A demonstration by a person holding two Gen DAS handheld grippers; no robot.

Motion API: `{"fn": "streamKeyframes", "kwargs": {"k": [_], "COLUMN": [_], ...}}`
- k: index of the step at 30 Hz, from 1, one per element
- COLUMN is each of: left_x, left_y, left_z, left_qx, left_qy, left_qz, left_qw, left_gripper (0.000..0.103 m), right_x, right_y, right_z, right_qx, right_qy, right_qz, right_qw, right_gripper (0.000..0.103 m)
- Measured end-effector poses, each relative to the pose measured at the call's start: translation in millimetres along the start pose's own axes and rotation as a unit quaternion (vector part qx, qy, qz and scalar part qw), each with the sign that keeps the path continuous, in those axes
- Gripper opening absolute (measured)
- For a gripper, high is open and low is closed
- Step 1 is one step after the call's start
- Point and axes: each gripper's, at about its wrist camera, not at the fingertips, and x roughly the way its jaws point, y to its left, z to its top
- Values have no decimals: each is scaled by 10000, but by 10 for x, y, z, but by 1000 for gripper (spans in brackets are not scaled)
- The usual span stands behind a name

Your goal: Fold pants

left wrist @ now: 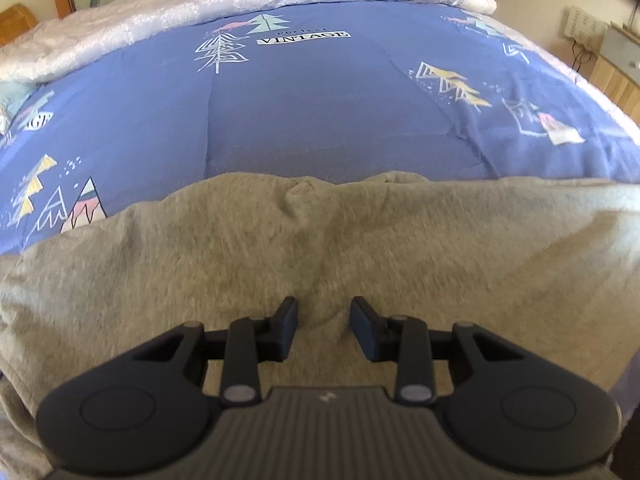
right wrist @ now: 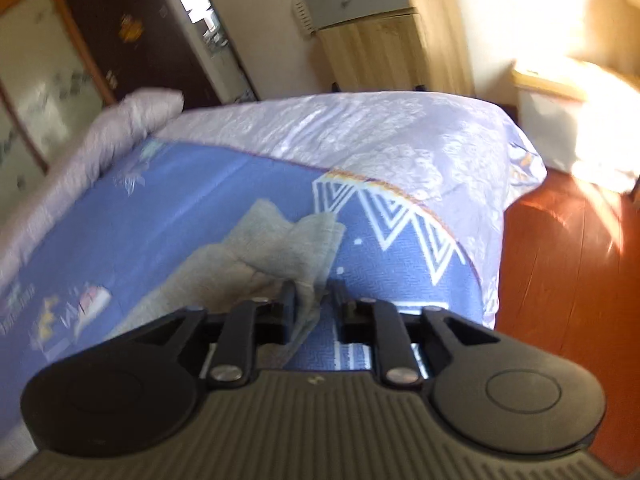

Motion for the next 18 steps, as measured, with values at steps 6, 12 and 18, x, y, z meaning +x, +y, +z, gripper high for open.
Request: {"fn": "streamKeyframes", "kwargs": {"k": [6,12,18], "left_x": [-264,-280,-73], "left_y": [128,137,248], "left_z": [10,-53,-170], "left_qx": [-160,-227,-74], "left_qy": [-272,-245,13], "left_qz": [-171,-155,390], "left_qw": [9994,9993,9992], "left_gripper": [32,32,34], "right_x": [-478,-125,621], "right_y": [245,1061,768], "right_z": [77,-164,83], "right_qx": [-292,-1298,-382], "right_qy": [-717,699,867], "right_qz": [333,1647,989], "right_qw": [9964,9753,9906], "right_gripper": [35,29,0]}}
